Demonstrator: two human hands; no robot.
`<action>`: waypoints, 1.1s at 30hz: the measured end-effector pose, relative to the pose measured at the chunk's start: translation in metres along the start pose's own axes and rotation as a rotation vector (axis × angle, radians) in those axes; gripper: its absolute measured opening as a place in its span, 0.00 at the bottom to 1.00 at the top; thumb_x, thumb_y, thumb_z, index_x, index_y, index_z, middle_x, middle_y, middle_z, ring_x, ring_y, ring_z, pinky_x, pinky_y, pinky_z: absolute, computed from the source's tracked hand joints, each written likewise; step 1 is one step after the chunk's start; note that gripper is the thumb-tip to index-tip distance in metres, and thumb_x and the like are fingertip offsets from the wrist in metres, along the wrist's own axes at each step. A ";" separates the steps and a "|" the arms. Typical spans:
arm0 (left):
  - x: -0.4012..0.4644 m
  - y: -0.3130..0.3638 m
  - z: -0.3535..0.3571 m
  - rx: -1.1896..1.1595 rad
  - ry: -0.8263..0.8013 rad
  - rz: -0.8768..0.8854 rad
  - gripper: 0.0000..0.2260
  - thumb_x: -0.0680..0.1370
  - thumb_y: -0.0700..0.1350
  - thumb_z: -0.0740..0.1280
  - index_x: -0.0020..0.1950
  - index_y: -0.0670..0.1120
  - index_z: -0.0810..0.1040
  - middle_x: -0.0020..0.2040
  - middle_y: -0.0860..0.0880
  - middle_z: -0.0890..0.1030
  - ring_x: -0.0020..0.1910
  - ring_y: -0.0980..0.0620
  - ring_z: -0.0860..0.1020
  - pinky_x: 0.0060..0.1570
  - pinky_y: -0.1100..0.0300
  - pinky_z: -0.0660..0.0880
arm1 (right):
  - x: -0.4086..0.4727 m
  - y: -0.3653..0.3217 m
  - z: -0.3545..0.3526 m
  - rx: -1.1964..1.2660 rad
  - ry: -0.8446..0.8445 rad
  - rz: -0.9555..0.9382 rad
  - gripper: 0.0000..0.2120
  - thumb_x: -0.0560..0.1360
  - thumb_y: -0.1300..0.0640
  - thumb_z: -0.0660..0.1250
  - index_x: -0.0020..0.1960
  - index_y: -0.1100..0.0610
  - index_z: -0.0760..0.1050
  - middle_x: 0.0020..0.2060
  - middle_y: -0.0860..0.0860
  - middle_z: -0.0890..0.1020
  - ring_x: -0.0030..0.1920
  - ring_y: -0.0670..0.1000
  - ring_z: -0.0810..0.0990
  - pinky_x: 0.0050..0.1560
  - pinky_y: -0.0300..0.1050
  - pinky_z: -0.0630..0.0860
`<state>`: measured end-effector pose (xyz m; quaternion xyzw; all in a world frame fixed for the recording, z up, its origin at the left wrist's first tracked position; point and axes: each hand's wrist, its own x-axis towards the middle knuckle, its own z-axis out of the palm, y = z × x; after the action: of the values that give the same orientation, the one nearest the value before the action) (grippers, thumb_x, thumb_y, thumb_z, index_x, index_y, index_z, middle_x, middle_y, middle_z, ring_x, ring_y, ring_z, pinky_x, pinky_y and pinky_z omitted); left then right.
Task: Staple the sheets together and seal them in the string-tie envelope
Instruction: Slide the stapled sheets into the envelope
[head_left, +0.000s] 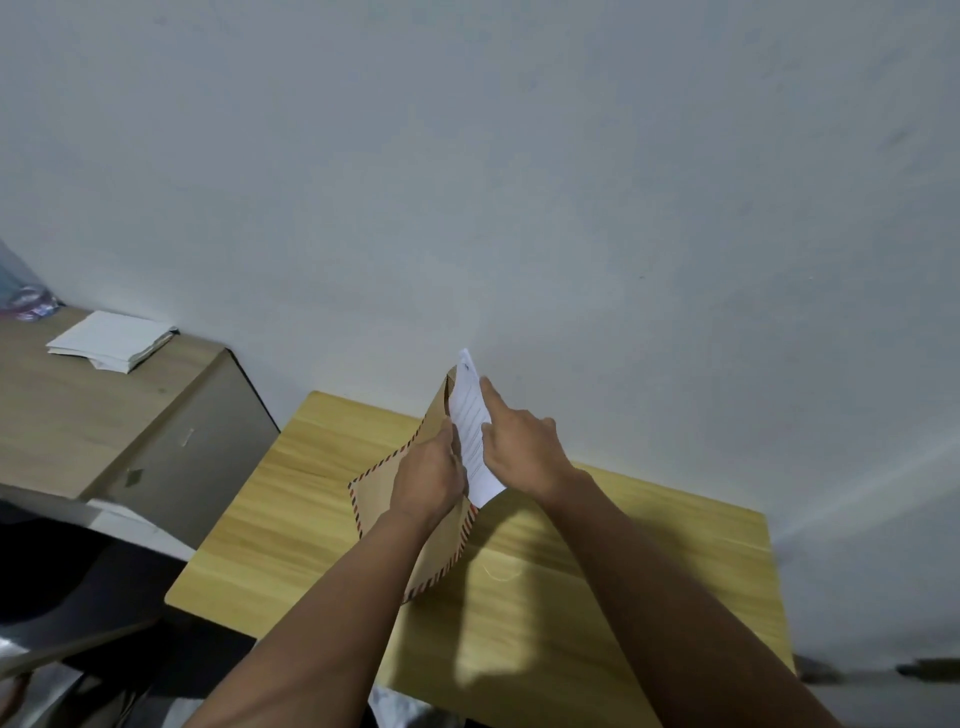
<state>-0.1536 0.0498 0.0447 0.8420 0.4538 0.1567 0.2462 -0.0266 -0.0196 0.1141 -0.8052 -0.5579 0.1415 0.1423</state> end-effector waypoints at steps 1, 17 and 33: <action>0.001 0.001 0.000 0.008 0.004 0.003 0.12 0.81 0.36 0.59 0.63 0.40 0.73 0.43 0.41 0.82 0.36 0.44 0.72 0.35 0.55 0.64 | -0.001 0.001 0.003 0.003 -0.016 -0.008 0.32 0.83 0.56 0.56 0.84 0.51 0.47 0.32 0.44 0.71 0.36 0.53 0.75 0.53 0.54 0.71; 0.002 0.015 -0.001 -0.019 -0.025 0.005 0.24 0.80 0.41 0.59 0.77 0.45 0.67 0.45 0.44 0.84 0.38 0.44 0.75 0.36 0.54 0.72 | 0.002 0.019 0.020 0.081 0.023 0.059 0.25 0.83 0.59 0.56 0.80 0.52 0.62 0.47 0.57 0.83 0.42 0.56 0.75 0.49 0.50 0.74; 0.012 0.022 -0.001 -0.005 -0.042 -0.013 0.22 0.82 0.45 0.61 0.77 0.49 0.67 0.49 0.45 0.85 0.43 0.44 0.80 0.40 0.55 0.75 | 0.002 0.045 0.038 0.291 0.149 0.272 0.43 0.75 0.50 0.72 0.81 0.45 0.49 0.71 0.52 0.72 0.62 0.58 0.80 0.62 0.58 0.78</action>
<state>-0.1324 0.0497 0.0581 0.8416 0.4535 0.1385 0.2586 -0.0022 -0.0301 0.0614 -0.8523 -0.4058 0.1787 0.2773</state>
